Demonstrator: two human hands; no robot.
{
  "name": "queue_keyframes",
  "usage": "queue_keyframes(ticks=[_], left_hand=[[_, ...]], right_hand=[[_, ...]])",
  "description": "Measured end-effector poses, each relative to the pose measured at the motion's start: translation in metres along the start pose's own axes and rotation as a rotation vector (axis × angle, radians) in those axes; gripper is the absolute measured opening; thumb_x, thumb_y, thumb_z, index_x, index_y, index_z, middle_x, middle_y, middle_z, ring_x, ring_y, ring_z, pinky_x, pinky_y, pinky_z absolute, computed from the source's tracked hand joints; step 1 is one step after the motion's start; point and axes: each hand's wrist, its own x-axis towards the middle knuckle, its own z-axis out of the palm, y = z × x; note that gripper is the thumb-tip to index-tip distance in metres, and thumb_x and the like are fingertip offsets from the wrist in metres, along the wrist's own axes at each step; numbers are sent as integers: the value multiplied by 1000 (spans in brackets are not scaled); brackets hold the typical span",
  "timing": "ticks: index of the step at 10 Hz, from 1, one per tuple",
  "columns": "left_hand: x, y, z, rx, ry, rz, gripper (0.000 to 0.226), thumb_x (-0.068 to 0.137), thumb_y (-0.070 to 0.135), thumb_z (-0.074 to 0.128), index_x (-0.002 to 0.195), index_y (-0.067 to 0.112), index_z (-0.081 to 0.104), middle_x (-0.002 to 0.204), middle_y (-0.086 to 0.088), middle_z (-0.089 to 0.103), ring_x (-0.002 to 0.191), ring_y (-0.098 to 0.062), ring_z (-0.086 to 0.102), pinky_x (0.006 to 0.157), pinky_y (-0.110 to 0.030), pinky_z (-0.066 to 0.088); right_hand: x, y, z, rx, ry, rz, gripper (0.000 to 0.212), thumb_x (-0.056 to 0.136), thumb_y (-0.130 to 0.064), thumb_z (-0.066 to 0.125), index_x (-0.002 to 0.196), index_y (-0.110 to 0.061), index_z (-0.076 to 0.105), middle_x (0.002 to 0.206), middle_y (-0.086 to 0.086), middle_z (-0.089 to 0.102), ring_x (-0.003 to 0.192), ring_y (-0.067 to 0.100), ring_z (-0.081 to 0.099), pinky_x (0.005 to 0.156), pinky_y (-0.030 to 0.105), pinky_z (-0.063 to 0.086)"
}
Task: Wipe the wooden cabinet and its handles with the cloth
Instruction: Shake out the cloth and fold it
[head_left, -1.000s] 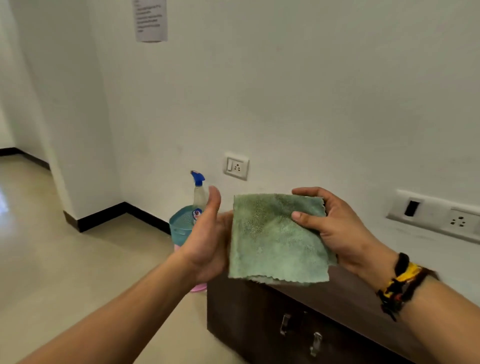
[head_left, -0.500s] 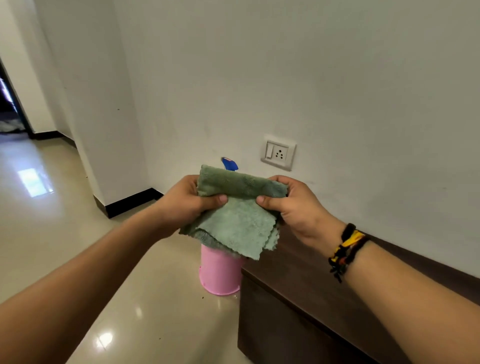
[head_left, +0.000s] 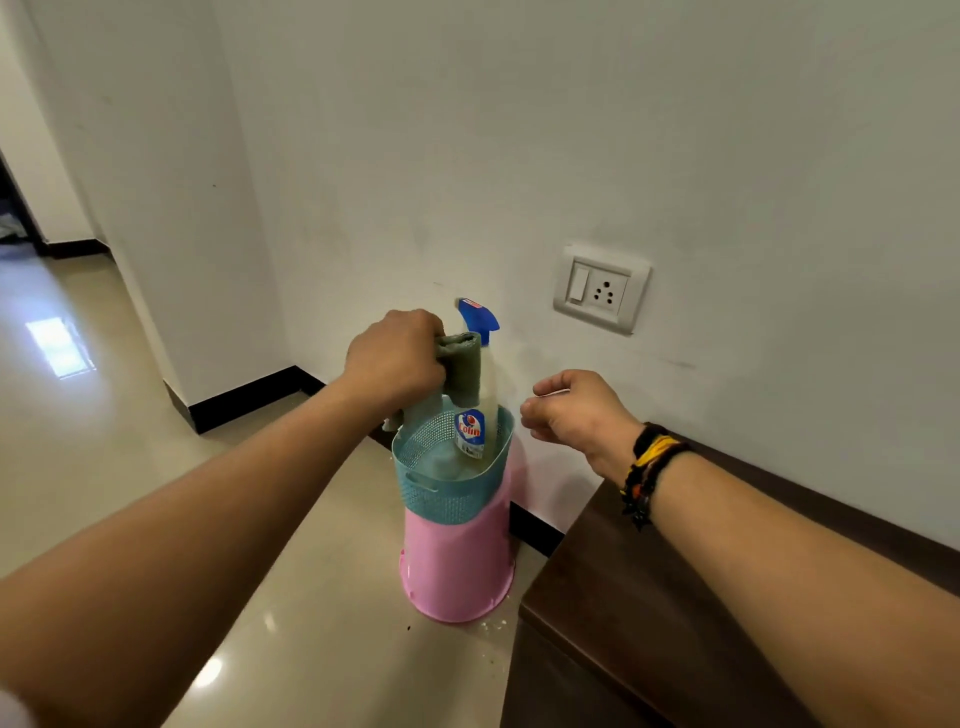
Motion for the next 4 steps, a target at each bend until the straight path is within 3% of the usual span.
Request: queue_keyframes(ticks=[1, 2, 3, 4], left_hand=[[9, 1, 28, 256, 78, 73, 18, 82, 17, 64, 99, 17, 60, 92, -6, 61, 76, -26, 58, 61, -37, 49], [6, -3, 72, 416, 34, 161, 23, 85, 23, 67, 104, 13, 56, 94, -5, 56, 79, -24, 56, 58, -37, 44], [2, -6, 110, 239, -298, 52, 30, 81, 31, 73, 104, 16, 60, 83, 1, 55, 72, -17, 55, 60, -32, 45], [10, -8, 120, -43, -542, -30, 30, 82, 29, 72, 108, 15, 66, 91, -1, 67, 84, -19, 64, 69, -30, 53]], right_hand=[[15, 4, 11, -45, 2, -18, 24, 82, -2, 76, 97, -12, 61, 104, 17, 69, 97, 31, 71, 88, 45, 61], [24, 9, 22, -105, -4, -27, 24, 80, -9, 80, 93, -17, 61, 105, 11, 68, 102, 29, 68, 92, 45, 59], [33, 18, 30, -146, -22, -34, 25, 82, -10, 80, 89, -21, 59, 108, 9, 68, 104, 26, 66, 93, 44, 59], [32, 23, 30, -201, -29, -36, 25, 84, -10, 79, 87, -22, 57, 108, 8, 68, 105, 26, 66, 94, 44, 58]])
